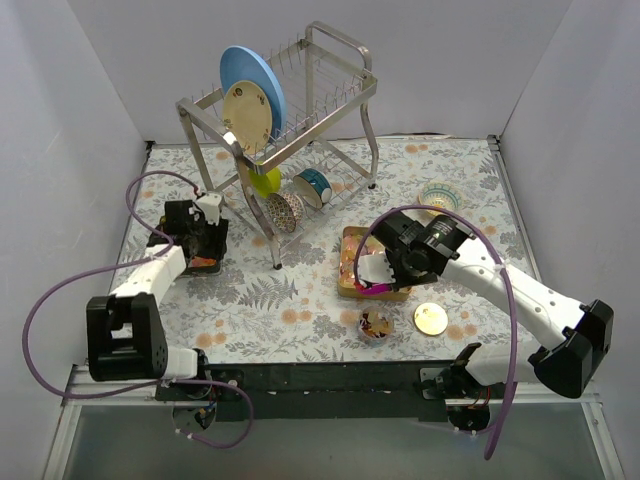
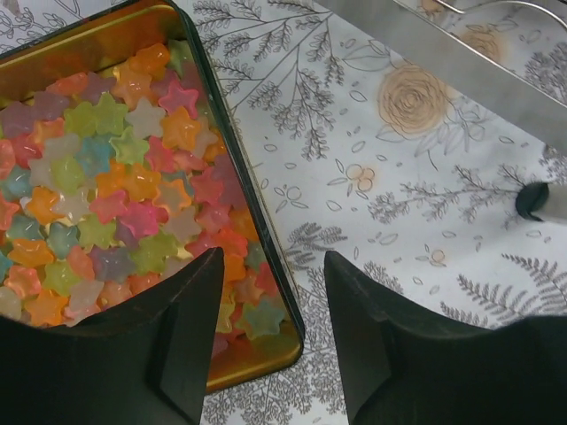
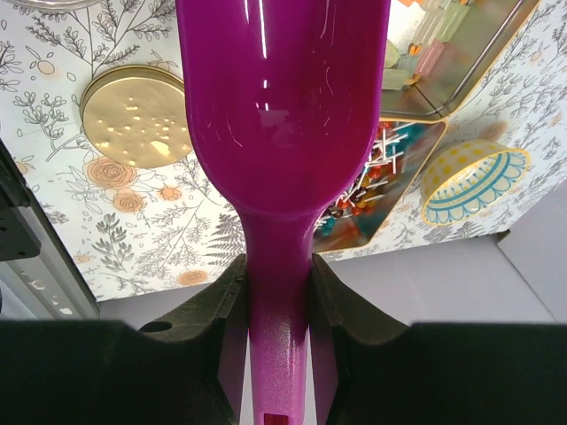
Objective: Pack the candies
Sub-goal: Move the storage box to the center of the board.
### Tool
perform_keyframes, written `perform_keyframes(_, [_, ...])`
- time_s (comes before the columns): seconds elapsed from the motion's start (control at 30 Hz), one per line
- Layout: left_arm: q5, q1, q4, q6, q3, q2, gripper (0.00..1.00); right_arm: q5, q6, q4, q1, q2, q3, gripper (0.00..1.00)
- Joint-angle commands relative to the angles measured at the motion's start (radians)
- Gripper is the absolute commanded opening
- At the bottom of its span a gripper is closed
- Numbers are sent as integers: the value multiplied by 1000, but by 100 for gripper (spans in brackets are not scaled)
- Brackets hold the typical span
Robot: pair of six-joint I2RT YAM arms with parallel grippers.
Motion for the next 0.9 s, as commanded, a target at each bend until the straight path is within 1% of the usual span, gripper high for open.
perform_keyframes(0.0, [-37, 5, 62, -37, 62, 76, 46, -17, 40, 5, -17, -34, -12, 1])
perform_keyframes(0.07, [-42, 5, 55, -33, 63, 101, 43, -18, 38, 14, -21, -36, -20, 1])
perform_keyframes(0.17, [-34, 5, 48, -22, 34, 98, 29, -16, 35, 23, -28, -37, -24, 1])
perform_keyframes(0.2, [-26, 5, 42, -11, 25, 86, 22, -16, 32, 23, -31, -36, -23, 1])
perform_keyframes(0.3, [-17, 5, 19, 16, -22, 15, 14, -17, 30, 33, -34, -31, -24, 1])
perform_keyframes(0.33, [-16, 5, 3, 27, -32, -20, 10, -18, 30, 34, -34, -31, -30, 1])
perform_keyframes(0.43, [-9, 5, -59, 64, -68, -77, 4, -25, 26, 45, -34, -34, -40, 1])
perform_keyframes(0.47, [-9, 7, -73, 73, -94, -121, 2, -27, 23, 46, -34, -34, -44, 1])
perform_keyframes(0.57, [-5, 5, -134, 98, -125, -210, 0, -27, 18, 53, -34, -33, -46, 1])
perform_keyframes(0.73, [9, 7, -316, 153, -142, -316, 0, -31, 9, 53, -35, -24, -43, 1])
perform_keyframes(0.8, [8, 7, -384, 208, -156, -380, 0, -31, 4, 54, -35, -15, -44, 1])
perform_keyframes(0.87, [35, 8, -438, 263, -165, -420, 0, -31, 1, 59, -35, -8, -40, 1])
